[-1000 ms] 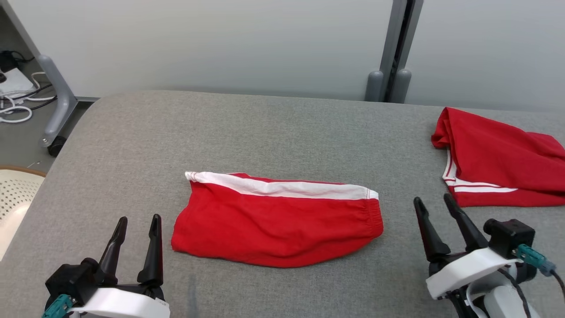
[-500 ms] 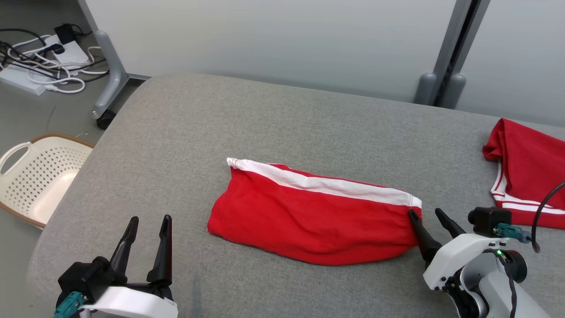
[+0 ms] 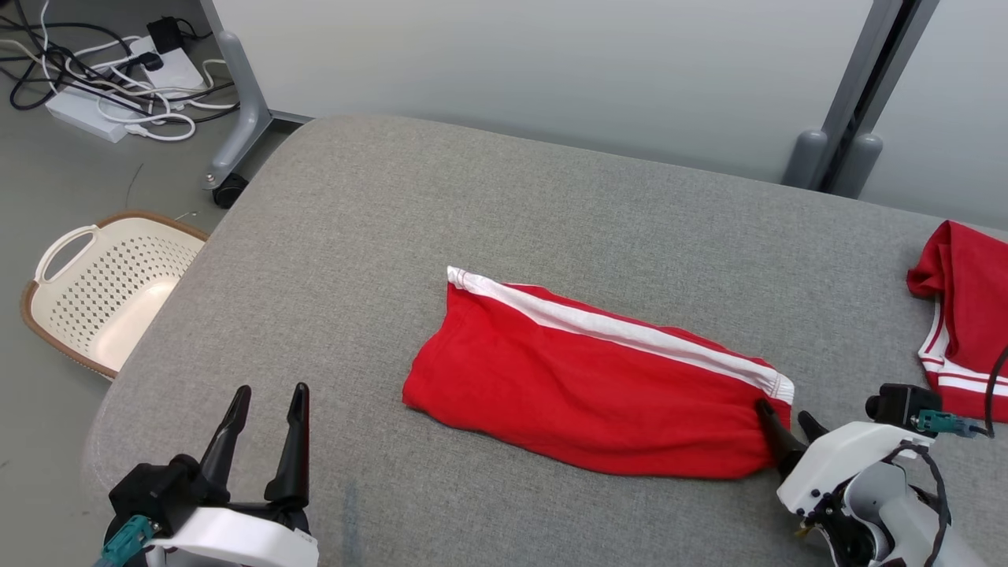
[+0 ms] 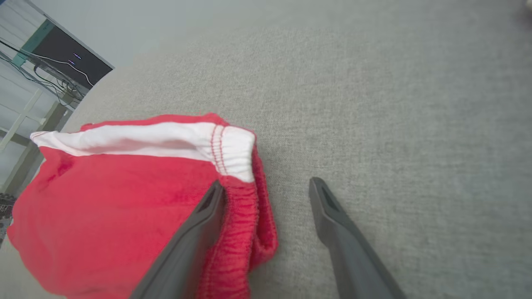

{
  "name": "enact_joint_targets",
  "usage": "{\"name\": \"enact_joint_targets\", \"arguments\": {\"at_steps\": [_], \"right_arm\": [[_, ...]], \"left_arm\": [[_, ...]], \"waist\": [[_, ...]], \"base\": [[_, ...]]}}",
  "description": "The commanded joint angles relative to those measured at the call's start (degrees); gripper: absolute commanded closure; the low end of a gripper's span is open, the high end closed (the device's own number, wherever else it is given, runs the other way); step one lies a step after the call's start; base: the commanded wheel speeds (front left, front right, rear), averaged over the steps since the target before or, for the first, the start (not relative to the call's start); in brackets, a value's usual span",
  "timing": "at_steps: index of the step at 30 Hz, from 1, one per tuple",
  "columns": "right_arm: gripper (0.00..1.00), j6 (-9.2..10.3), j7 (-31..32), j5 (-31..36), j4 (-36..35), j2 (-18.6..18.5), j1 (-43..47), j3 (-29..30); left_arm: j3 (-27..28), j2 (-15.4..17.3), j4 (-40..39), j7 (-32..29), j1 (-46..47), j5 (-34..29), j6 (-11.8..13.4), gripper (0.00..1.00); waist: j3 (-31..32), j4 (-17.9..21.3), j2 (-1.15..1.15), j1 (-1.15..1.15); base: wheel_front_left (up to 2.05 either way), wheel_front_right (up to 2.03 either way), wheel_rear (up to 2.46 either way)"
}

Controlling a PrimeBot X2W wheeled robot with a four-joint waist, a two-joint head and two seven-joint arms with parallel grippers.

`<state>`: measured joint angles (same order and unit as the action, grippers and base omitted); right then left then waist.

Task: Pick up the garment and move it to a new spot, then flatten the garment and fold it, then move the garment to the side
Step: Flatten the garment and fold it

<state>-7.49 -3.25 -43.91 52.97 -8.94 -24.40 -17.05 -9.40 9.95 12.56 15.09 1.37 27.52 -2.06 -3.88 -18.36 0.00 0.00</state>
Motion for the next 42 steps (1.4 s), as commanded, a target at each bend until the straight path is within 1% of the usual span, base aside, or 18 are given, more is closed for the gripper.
{"name": "enact_joint_targets", "arguments": {"at_steps": [1,4,7,13,14,15,16,20,23,27,31,34,35,36,40,42], "right_arm": [[0.00,-0.01,1.5,-1.1,1.5,0.1,-0.5,0.3],[0.00,-0.01,3.9,-3.2,2.6,0.8,-0.3,0.4],[0.00,-0.01,6.2,-5.3,2.1,1.7,0.0,-0.6],[0.00,-0.01,8.6,-7.9,1.7,1.4,0.4,-2.1],[0.52,-0.01,8.5,-8.1,2.0,1.3,0.3,-2.3],[0.85,-0.01,7.9,-8.3,2.0,1.2,0.0,-2.3],[1.00,-0.01,7.5,-8.4,2.0,1.1,-0.3,-2.3],[1.00,-0.03,6.2,-9.4,0.6,0.9,-0.9,-2.5],[1.00,-0.03,5.4,-10.2,-0.6,0.0,-1.0,-2.7],[1.00,-0.02,6.2,-11.6,-2.7,-1.4,-0.5,-3.3],[1.00,-0.02,8.1,-12.9,-5.7,-3.9,0.8,-4.2],[1.00,-0.02,10.4,-13.9,-8.2,-7.0,1.9,-4.2],[1.00,-0.02,10.4,-13.9,-8.2,-7.0,1.9,-4.2],[1.00,-0.02,11.9,-13.5,-9.7,-9.2,2.8,-4.4],[1.00,-0.03,14.4,-13.2,-13.4,-12.7,3.9,-3.7],[1.00,-0.03,16.6,-13.0,-15.3,-13.7,4.2,-3.5]], "left_arm": [[0.4,0.1,0.3,0.0,0.8,-0.4,-0.5,0.00],[0.6,0.1,0.8,0.0,1.2,-0.6,-1.0,0.00],[0.8,0.1,1.4,0.0,1.5,-0.7,-1.1,0.00],[1.2,0.0,2.0,0.0,1.8,-0.9,-1.4,0.00],[1.3,-0.1,2.1,0.0,1.8,-0.9,-1.4,0.00],[1.3,-0.2,2.1,0.0,1.8,-0.9,-1.4,0.00],[1.4,-0.2,2.2,0.0,1.8,-0.9,-1.4,0.00],[1.8,-0.3,2.4,0.0,1.4,-1.0,-1.6,0.00],[1.7,-0.4,2.3,0.0,1.1,-1.3,-1.9,0.00],[1.9,-0.3,2.2,0.0,0.9,-1.5,-1.8,0.00],[1.7,-0.4,2.2,0.0,0.4,-1.7,-1.8,0.00],[1.8,-0.6,2.1,0.0,0.1,-1.8,-1.6,0.00],[1.8,-0.6,2.1,0.0,0.1,-1.8,-1.6,0.00],[1.7,-0.6,2.1,0.0,-0.3,-1.8,-1.6,0.00],[1.8,-0.7,1.9,0.0,-0.7,-1.8,-1.5,0.00],[1.7,-0.7,2.0,0.0,-0.7,-1.8,-1.6,0.00]], "waist": [[-0.1,-0.3,0.00,0.00],[-0.2,-0.7,0.00,0.00],[-0.2,-1.1,0.00,0.00],[-0.1,-1.5,0.00,0.00],[-0.1,-1.5,0.00,0.00],[0.0,-1.5,0.00,0.00],[0.0,-1.5,0.00,0.00],[0.3,-1.0,0.00,0.00],[0.6,-0.2,0.00,0.00],[1.1,1.3,0.00,0.00],[1.7,3.3,0.00,0.00],[2.2,4.9,0.00,0.00],[2.2,4.9,0.00,0.00],[2.4,5.9,0.00,0.00],[2.7,7.7,0.00,0.00],[2.7,8.4,0.00,0.00]], "base": [[0.00,0.00,0.00],[0.00,0.00,0.00],[0.00,0.00,0.00],[0.00,0.00,0.00],[0.00,0.00,0.00],[0.00,0.00,0.00],[0.00,0.00,0.00],[0.00,0.00,0.00],[0.00,0.00,0.00],[0.00,0.00,0.00],[0.00,0.00,0.00],[0.00,0.00,0.00],[0.00,0.00,0.00],[0.00,0.00,0.00],[0.00,0.00,0.00],[0.00,0.00,0.00]]}}
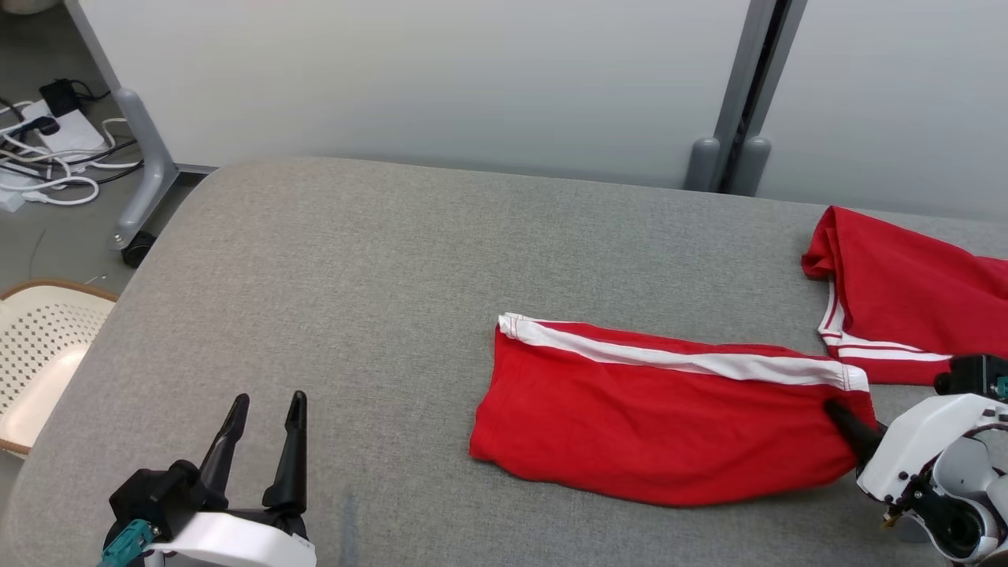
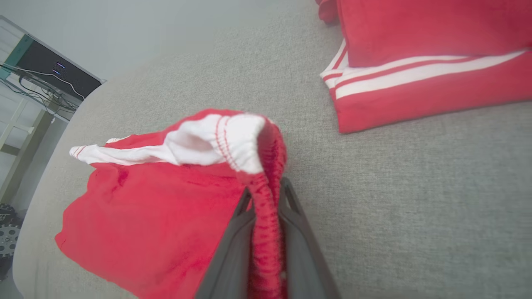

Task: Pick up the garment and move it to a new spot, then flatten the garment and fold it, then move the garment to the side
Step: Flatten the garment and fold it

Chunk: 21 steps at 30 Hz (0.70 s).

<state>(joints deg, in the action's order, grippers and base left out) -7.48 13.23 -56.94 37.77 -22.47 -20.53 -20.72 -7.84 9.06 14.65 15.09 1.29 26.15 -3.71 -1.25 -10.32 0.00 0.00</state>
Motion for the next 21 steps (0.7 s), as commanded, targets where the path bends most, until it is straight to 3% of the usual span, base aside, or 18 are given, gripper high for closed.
{"name": "enact_joint_targets", "arguments": {"at_steps": [1,6,13,21], "right_arm": [[1.00,-0.04,1.3,-0.2,-1.4,-0.6,0.5,0.2],[1.00,-0.04,6.6,-0.5,-6.5,-0.9,0.9,1.7],[1.00,-0.04,14.0,-5.3,-11.2,1.7,1.2,5.7],[1.00,-0.04,21.2,-12.9,-14.1,7.5,1.6,11.6]], "left_arm": [[0.1,0.2,-0.1,0.0,-0.6,-0.4,0.1,0.00],[-0.1,0.0,0.4,0.0,-0.1,-0.1,0.0,0.00],[-0.7,-0.2,1.7,-0.2,0.9,0.4,-0.2,0.00],[-1.1,-0.8,3.1,-0.1,1.5,0.8,-0.4,0.00]], "waist": [[0.0,0.6,0.00,0.00],[-0.3,1.1,0.00,0.00],[-0.4,-0.2,0.00,0.00],[0.0,-3.2,0.00,0.00]], "base": [[0.00,0.00,0.00],[0.00,0.00,0.00],[0.00,0.00,0.00],[0.00,0.00,0.00]]}}
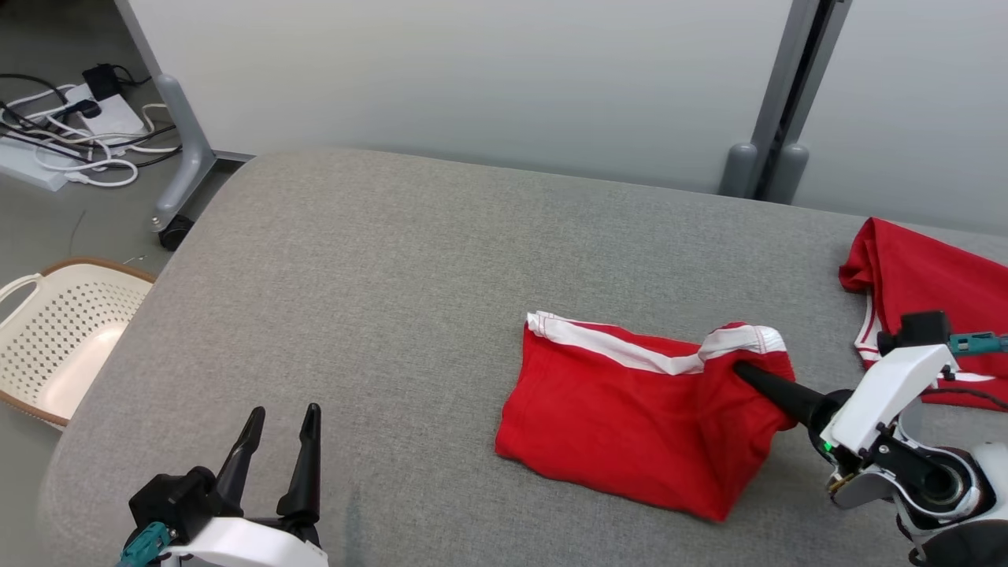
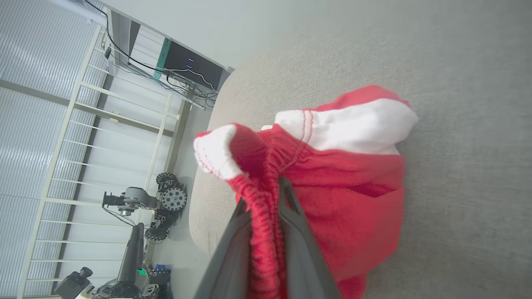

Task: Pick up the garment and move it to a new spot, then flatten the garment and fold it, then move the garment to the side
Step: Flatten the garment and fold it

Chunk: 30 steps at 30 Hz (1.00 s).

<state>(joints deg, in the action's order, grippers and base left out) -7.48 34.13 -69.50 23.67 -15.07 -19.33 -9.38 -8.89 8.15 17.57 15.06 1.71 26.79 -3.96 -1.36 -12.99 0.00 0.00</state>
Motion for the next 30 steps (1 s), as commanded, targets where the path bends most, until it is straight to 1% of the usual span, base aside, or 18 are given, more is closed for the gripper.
{"name": "enact_joint_targets", "arguments": {"at_steps": [1,7,10,13,17,20,25,30], "right_arm": [[1.00,-0.04,0.8,-0.8,0.1,0.9,0.2,0.7],[1.00,-0.05,1.6,-1.4,2.7,6.6,-2.2,2.0],[1.00,-0.06,1.6,-1.3,5.8,8.7,-4.2,2.6],[1.00,-0.07,1.5,-0.1,9.8,10.0,-6.7,2.5],[1.00,-0.09,0.6,1.0,15.4,11.1,-10.2,2.5],[1.00,-0.09,0.8,0.7,19.0,11.7,-12.4,2.1],[1.00,-0.08,-0.2,1.8,24.8,12.0,-15.4,0.3],[1.00,-0.09,-1.9,-0.1,28.0,12.1,-16.8,-2.1]], "left_arm": [[0.0,0.0,0.3,-0.1,1.1,0.2,-0.2,0.00],[0.0,-0.2,0.9,0.0,1.3,0.1,-0.3,0.00],[-0.2,-0.4,1.1,0.0,1.5,0.0,-0.4,0.00],[-0.3,-0.5,1.3,0.0,1.7,-0.1,-0.5,0.00],[-0.5,-0.7,1.6,0.0,1.8,-0.1,-0.6,0.00],[-0.4,-0.9,1.9,0.0,2.0,-0.1,-0.7,0.00],[-0.2,-1.1,2.2,0.1,2.5,-0.2,-0.9,0.00],[0.0,-1.3,2.4,0.1,2.8,-0.4,-1.2,0.00]], "waist": [[0.1,-1.0,0.00,0.00],[0.2,-3.5,0.00,0.00],[0.2,-4.8,0.00,0.00],[0.0,-6.2,0.00,0.00],[-0.3,-7.9,0.00,0.00],[-0.5,-9.0,0.00,0.00],[-0.8,-10.3,0.00,0.00],[-1.2,-11.3,0.00,0.00]], "base": [[0.00,0.00,0.00],[0.00,0.00,0.00],[0.00,0.00,0.00],[0.00,0.00,0.00],[0.00,0.00,0.00],[0.00,0.00,0.00],[0.00,0.00,0.00],[0.00,0.00,0.00]]}}
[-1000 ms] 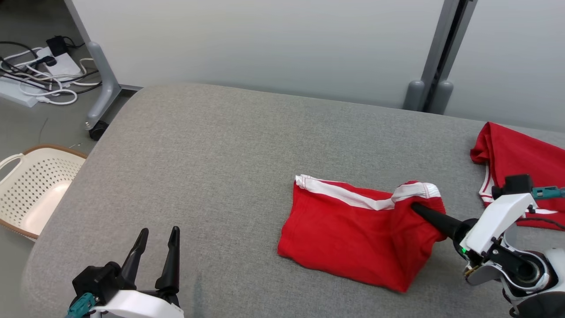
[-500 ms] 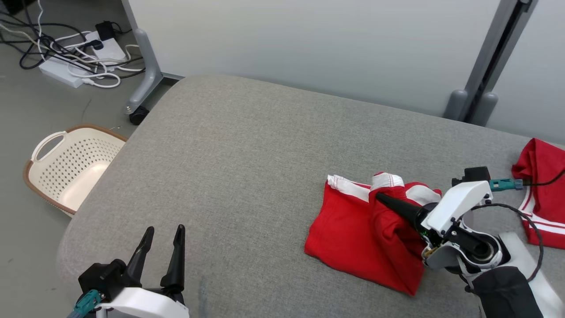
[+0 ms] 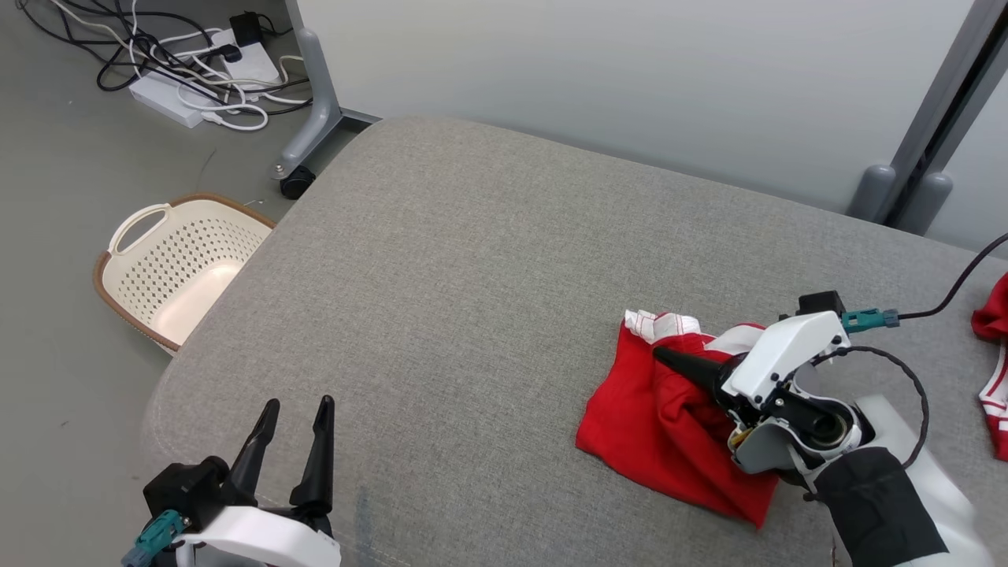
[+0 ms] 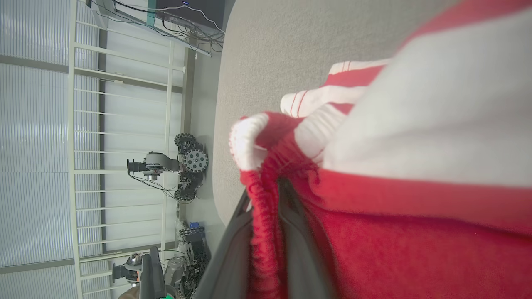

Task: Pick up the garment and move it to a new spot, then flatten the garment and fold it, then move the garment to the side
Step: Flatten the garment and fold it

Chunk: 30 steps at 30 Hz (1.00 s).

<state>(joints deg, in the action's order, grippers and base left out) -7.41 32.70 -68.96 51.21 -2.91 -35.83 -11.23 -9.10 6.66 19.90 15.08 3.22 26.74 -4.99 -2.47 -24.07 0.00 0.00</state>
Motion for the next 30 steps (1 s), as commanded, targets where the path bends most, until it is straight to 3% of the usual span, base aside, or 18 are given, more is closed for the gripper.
{"name": "enact_joint_targets", "arguments": {"at_steps": [1,6,7,8,9,16,30], "right_arm": [[1.00,-0.15,-0.9,-1.1,1.1,-0.1,-0.4,-1.1],[0.98,-0.16,-2.4,-3.6,2.6,-0.1,-0.9,-4.0],[0.39,-0.16,-3.3,-4.7,3.2,-0.2,-1.4,-5.3],[0.39,-0.16,-3.3,-4.7,3.2,-0.2,-1.4,-5.3],[0.00,-0.16,-3.8,-5.3,3.4,-0.1,-1.6,-5.8],[0.00,-0.15,-7.8,-8.2,-1.3,-0.4,-0.4,-9.1],[0.00,-0.15,-23.1,-1.9,-23.6,-10.8,10.5,-8.9]], "left_arm": [[0.2,0.2,0.2,0.0,1.2,-0.4,-0.3,0.00],[0.4,0.2,0.5,0.0,1.4,-0.5,-0.5,0.00],[0.5,0.3,0.7,0.0,1.6,-0.6,-0.6,0.00],[0.5,0.3,0.7,0.0,1.6,-0.6,-0.6,0.00],[0.6,0.4,0.7,0.0,1.6,-0.6,-0.6,0.00],[1.0,1.2,1.1,0.0,0.8,-1.1,-0.7,0.00],[1.4,2.2,-1.1,0.0,-1.8,-1.2,0.4,0.00]], "waist": [[-0.1,-0.4,0.00,0.00],[-0.1,-0.8,0.00,0.00],[-0.2,-0.8,0.00,0.00],[-0.2,-0.8,0.00,0.00],[-0.2,-0.7,0.00,0.00],[1.4,1.3,0.00,0.00],[4.5,7.4,0.00,0.00]], "base": [[0.00,0.00,0.00],[0.00,0.00,0.00],[0.00,0.00,0.00],[0.00,0.00,0.00],[0.00,0.00,0.00],[0.00,0.00,0.00],[0.00,0.00,0.00]]}}
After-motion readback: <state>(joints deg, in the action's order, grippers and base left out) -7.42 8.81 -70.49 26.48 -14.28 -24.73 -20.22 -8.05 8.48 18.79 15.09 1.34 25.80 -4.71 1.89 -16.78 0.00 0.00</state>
